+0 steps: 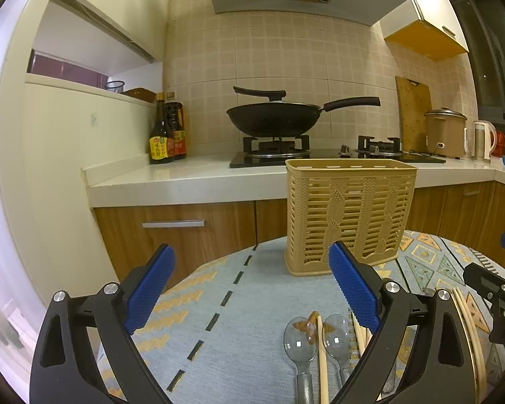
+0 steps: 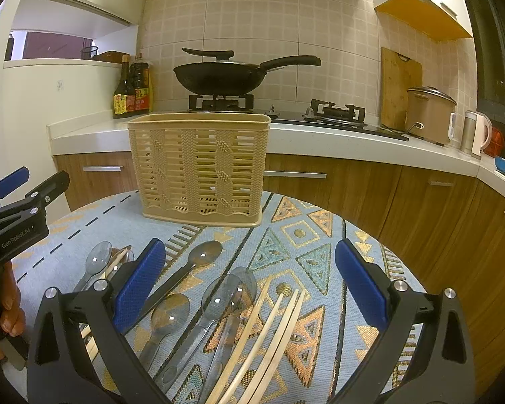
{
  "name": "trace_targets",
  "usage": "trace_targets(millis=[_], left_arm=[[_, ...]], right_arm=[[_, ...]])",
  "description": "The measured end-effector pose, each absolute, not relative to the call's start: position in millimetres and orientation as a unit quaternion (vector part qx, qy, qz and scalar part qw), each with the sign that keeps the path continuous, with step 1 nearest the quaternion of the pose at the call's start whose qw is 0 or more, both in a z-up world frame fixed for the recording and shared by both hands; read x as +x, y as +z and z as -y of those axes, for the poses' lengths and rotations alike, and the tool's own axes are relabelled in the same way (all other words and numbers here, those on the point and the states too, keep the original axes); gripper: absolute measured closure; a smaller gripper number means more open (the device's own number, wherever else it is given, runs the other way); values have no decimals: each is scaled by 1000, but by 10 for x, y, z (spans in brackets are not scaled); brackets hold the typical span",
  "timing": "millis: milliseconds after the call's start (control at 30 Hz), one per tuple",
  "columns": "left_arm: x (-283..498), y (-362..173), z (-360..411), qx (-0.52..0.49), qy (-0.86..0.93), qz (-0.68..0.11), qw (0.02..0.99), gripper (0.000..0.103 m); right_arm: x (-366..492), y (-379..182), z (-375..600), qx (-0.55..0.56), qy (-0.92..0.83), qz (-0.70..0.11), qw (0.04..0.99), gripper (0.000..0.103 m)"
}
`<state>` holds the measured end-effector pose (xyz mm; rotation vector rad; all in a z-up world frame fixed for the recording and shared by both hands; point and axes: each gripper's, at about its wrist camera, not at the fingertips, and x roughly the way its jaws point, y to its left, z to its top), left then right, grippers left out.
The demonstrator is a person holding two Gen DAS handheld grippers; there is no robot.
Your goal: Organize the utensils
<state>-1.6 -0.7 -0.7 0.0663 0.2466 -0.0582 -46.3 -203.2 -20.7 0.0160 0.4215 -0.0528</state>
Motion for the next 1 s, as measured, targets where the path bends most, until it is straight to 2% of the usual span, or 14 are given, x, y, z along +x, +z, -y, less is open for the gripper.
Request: trace_targets(millis=[1000], left_arm=[[7, -21, -7, 35, -34, -123, 991, 9]], right_arm=[[-425, -244, 2068, 11, -32, -219, 975, 7]])
